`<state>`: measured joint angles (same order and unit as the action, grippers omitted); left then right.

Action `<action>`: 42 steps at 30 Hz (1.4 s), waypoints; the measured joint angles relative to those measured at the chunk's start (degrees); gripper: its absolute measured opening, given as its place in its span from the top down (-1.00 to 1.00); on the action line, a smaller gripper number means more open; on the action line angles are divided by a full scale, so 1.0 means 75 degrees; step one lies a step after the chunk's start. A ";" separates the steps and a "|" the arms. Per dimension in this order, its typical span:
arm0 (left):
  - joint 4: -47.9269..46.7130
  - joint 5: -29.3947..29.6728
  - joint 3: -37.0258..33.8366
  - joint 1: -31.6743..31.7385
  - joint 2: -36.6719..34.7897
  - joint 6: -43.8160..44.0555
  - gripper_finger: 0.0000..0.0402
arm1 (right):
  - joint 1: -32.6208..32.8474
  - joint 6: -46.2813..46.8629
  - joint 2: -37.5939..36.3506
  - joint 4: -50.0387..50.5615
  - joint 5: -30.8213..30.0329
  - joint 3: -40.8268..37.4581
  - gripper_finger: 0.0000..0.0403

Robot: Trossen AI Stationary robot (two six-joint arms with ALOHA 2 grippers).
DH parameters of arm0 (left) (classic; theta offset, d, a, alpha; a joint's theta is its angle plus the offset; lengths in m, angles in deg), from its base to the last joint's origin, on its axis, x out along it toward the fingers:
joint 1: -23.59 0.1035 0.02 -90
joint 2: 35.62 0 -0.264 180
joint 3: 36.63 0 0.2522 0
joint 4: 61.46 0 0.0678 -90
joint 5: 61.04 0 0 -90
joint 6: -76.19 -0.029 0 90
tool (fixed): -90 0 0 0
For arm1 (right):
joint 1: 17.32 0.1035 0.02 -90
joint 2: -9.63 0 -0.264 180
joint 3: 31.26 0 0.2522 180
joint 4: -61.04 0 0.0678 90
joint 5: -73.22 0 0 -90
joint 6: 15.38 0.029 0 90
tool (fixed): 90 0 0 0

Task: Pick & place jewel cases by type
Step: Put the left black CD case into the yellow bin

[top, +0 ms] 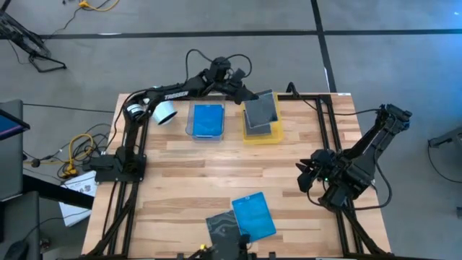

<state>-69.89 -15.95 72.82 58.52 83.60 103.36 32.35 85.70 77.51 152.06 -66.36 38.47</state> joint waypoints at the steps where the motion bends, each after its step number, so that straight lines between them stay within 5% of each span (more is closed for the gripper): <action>1: -0.0363 0.0047 0.0231 -0.0020 0.0103 -0.0278 0.77 | 0.0000 0.0000 0.0000 -0.0011 -0.0002 0.0000 0.46; 7: -0.1648 0.0181 0.1063 -0.0183 0.0601 -0.1233 0.77 | 0.0000 0.0067 0.0000 -0.0024 0.0001 0.0000 0.46; 42: -0.2304 0.2106 0.1097 -0.0618 0.0761 -0.2551 0.65 | 0.0000 0.0067 0.0000 -0.0018 0.0009 0.0000 0.46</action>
<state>-87.17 -0.15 81.05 53.89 89.31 84.23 32.35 86.20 77.51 151.92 -66.29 38.47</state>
